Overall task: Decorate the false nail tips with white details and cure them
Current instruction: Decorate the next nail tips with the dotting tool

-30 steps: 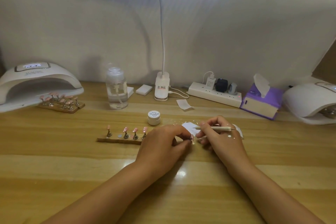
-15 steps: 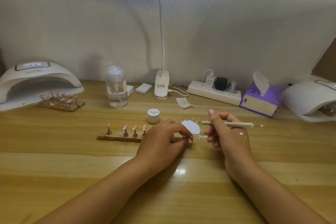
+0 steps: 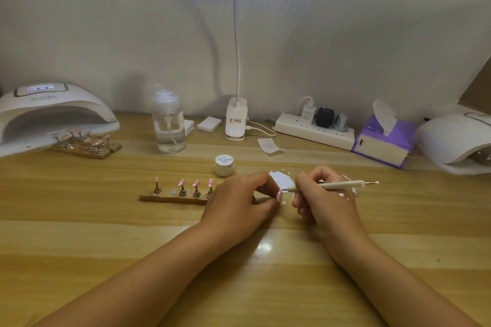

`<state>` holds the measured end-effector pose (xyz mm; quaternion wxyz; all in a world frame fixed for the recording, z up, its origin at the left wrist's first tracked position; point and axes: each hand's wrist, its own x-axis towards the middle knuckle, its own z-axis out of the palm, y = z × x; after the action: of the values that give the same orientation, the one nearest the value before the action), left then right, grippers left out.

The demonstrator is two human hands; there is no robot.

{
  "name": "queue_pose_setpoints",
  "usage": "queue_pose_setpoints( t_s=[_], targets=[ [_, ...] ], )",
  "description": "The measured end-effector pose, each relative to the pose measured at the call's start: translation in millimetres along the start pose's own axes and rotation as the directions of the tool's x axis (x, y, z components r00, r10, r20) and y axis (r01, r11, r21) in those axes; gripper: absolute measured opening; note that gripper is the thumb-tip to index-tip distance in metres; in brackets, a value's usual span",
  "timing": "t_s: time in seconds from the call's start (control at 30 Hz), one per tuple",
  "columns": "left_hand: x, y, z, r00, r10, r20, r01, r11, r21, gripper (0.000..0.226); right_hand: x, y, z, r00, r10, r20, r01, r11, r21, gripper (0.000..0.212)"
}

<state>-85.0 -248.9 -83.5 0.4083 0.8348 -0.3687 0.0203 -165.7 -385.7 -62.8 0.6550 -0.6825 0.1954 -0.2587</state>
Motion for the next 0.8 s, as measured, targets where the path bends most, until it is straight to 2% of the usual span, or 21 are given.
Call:
queue_pose_setpoints(
  t_s=[0.23,0.53,0.8],
  targets=[
    [-0.1,2.4,-0.7,1.0,-0.01,0.019,0.009,0.999,0.042,0.018,-0.8,1.1,1.0,0.999,-0.015,-0.042,0.014,1.0,-0.009,0.022],
    [2.7,1.2,-0.9,0.999,-0.045,0.028,0.045,0.999,-0.01,0.017,0.3,2.2,1.4,0.999,-0.033,-0.042,0.032,0.999,-0.032,0.032],
    [2.0,3.2,-2.3,0.999,-0.028,0.024,0.029,0.999,-0.046,0.017,-1.1,-1.0,0.9,0.999,-0.029,-0.036,0.029,0.999,-0.016,0.026]
  ],
)
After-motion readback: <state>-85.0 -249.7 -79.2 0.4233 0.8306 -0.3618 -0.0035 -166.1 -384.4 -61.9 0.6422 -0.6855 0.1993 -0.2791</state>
